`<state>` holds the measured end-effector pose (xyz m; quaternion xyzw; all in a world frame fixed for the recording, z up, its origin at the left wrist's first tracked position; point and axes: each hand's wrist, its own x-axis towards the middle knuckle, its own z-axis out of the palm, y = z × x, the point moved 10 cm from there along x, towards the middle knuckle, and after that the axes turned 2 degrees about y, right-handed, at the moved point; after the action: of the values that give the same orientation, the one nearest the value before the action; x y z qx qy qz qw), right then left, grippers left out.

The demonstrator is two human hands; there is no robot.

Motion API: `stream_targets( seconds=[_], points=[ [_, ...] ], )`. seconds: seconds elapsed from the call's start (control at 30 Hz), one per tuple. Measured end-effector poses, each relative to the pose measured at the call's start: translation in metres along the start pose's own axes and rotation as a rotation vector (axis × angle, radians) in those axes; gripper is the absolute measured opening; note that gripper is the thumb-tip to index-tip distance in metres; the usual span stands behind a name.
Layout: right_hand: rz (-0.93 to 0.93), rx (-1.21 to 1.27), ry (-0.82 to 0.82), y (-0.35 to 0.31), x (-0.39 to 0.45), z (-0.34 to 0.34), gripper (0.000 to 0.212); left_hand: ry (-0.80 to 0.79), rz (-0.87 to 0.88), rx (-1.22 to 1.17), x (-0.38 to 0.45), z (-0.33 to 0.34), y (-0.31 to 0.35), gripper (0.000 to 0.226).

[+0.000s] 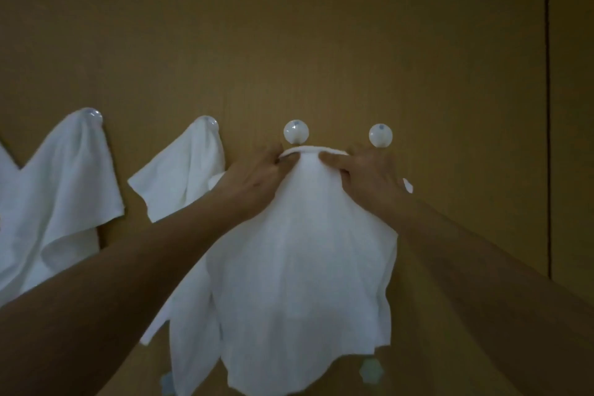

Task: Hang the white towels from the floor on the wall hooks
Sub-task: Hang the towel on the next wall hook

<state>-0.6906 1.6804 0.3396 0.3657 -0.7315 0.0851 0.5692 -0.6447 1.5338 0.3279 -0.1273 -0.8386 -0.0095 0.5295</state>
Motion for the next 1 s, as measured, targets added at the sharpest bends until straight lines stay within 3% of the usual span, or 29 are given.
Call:
stream_targets(
  seconds=[0.07,0.17,0.27,0.33,0.53,0.73,0.8,0.87,0.93,1.0],
  points=[
    [-0.024,0.011,0.05,0.004,0.031,0.001,0.037,0.073,-0.003,0.043,0.024,-0.01,-0.013,0.04],
    [0.018,-0.048,-0.019,0.013,0.073,0.024,0.041,0.136,-0.099,0.008,0.053,-0.017,-0.04,0.04],
    [0.1,-0.046,-0.007,0.016,0.089,0.041,0.042,0.151,-0.146,0.024,0.062,-0.007,-0.061,0.02],
    [0.176,0.083,0.046,0.017,0.083,0.049,0.04,0.152,-0.123,0.007,0.058,0.012,-0.061,0.033],
    [0.408,0.559,0.242,0.025,0.06,0.068,0.033,0.233,-0.122,-0.206,0.057,0.031,-0.066,0.048],
    [0.599,0.807,0.149,0.023,0.049,0.078,0.031,0.074,-0.405,-0.625,0.05,0.055,-0.071,0.033],
    [0.578,0.786,0.103,0.01,0.037,0.076,0.028,0.065,-0.375,-0.698,0.043,0.052,-0.057,0.025],
    [0.512,0.71,0.061,-0.005,0.017,0.076,0.027,0.087,-0.301,-0.511,0.031,0.05,-0.043,0.029],
    [0.47,0.586,-0.03,-0.016,-0.008,0.081,0.025,0.098,-0.308,-0.115,0.01,0.051,-0.037,0.03],
    [0.459,0.492,-0.15,-0.025,-0.036,0.087,0.035,0.108,-0.31,0.143,-0.016,0.05,-0.03,0.032]
  ],
)
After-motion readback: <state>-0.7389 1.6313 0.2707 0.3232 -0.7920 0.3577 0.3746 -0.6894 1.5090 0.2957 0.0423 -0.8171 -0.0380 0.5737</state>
